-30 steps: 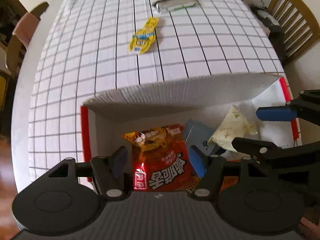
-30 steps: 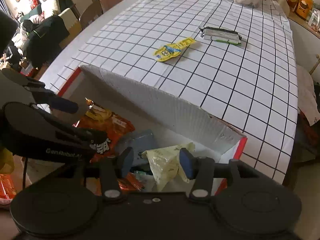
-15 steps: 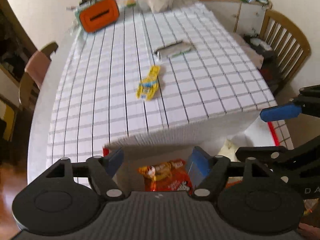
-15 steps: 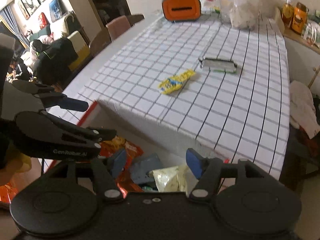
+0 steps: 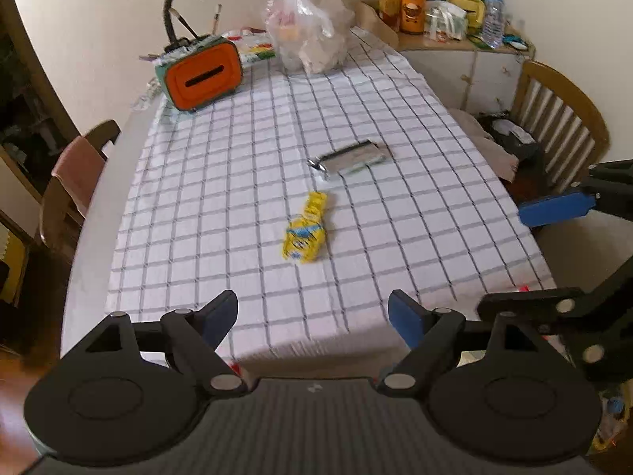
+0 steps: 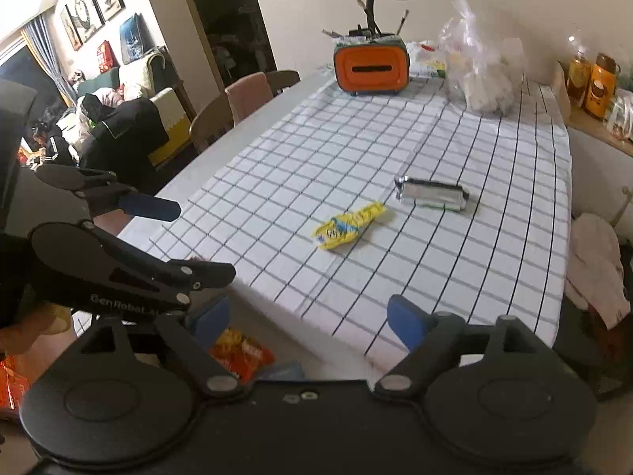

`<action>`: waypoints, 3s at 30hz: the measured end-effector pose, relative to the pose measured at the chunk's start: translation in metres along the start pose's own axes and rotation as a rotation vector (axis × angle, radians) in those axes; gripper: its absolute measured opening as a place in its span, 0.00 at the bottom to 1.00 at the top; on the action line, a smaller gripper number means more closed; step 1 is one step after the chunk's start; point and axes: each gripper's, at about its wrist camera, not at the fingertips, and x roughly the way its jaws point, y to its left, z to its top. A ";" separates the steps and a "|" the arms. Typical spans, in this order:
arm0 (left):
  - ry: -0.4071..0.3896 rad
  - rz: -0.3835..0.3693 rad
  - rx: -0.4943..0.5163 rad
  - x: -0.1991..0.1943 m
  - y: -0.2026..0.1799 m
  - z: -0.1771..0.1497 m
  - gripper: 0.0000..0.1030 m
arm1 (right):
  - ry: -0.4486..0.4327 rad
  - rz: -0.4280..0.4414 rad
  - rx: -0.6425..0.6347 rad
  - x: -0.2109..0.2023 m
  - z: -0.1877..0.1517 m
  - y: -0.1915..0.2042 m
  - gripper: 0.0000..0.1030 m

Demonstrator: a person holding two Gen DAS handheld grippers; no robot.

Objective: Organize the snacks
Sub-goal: 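Withdraw both tools from the box toward the yellow stick and silver packet, then grasp the yellow Minions stick with the left tool while the right tool grasps the silver foil packet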

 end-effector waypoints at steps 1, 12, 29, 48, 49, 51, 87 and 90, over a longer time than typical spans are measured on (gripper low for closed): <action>-0.005 0.012 0.002 0.002 0.002 0.004 0.81 | -0.003 -0.002 -0.005 0.002 0.005 -0.003 0.87; 0.010 0.008 0.047 0.052 0.026 0.055 0.81 | -0.015 -0.008 -0.113 0.047 0.061 -0.048 0.94; 0.174 -0.093 0.097 0.166 0.031 0.087 0.81 | 0.165 -0.055 -0.358 0.167 0.111 -0.105 0.90; 0.339 -0.146 0.160 0.246 0.026 0.078 0.81 | 0.317 -0.100 -0.522 0.280 0.127 -0.132 0.82; 0.338 -0.144 0.165 0.248 0.026 0.078 0.81 | 0.319 -0.097 -0.516 0.283 0.127 -0.134 0.82; 0.337 -0.143 0.178 0.251 0.024 0.076 0.81 | 0.322 -0.101 -0.512 0.288 0.127 -0.135 0.82; 0.341 -0.153 0.111 0.246 0.034 0.056 0.49 | 0.323 -0.169 0.011 0.237 0.064 -0.118 0.40; 0.349 -0.150 0.074 0.243 0.042 0.058 0.49 | 0.305 -0.168 0.065 0.221 0.057 -0.117 0.40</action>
